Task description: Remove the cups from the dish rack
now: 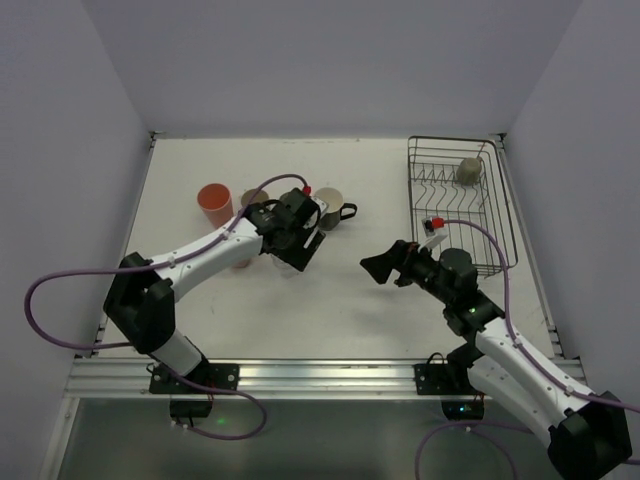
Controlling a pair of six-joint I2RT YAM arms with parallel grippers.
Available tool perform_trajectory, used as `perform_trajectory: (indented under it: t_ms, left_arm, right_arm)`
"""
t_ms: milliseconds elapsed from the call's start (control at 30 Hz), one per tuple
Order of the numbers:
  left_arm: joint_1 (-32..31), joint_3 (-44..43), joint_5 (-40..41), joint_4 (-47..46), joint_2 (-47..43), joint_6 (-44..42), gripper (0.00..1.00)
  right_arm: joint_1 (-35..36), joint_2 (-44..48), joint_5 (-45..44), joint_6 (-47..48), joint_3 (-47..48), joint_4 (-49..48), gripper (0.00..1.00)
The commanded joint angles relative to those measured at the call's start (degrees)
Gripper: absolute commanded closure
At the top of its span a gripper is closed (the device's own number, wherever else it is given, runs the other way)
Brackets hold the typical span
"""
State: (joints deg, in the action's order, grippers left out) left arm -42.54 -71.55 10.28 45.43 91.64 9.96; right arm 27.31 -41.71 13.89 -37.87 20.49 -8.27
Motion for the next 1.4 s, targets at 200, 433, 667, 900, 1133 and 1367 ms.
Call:
perform_trajectory:
  t_ms: [200,433,667,900,1133,1367]
  left_arm:
    - [-0.6,5.8,-2.3,-19.7,-25.9,3.8,0.1]
    - [-0.7,17.6,-9.9,-24.6,-50.0,5.6,0.0]
    - [-0.6,29.8,-11.6,-27.3,-61.6,5.3,0.0]
    - [-0.2,30.6,-15.3,-27.1,-61.5,3.2,0.0]
    - [2.0,30.8,-18.0,-26.8,-60.5,2.6,0.0]
    - [4.4,30.9,-20.3,-27.3,-58.7,2.8,0.0]
  right_arm:
    - [-0.1,-2.1,-8.9,-1.3,6.0,2.6,0.27]
    - [-7.0,-16.9,-18.9,3.6,21.1,8.1,0.47]
    - [-20.2,-35.8,-24.6,7.4,38.4,14.4,0.47]
    - [-25.7,-55.1,-35.3,14.6,61.1,21.5,0.49]
    - [-30.5,-69.9,-30.5,27.6,74.2,24.0,0.46]
    - [-32.3,-76.1,-31.9,35.1,81.5,25.4,0.38]
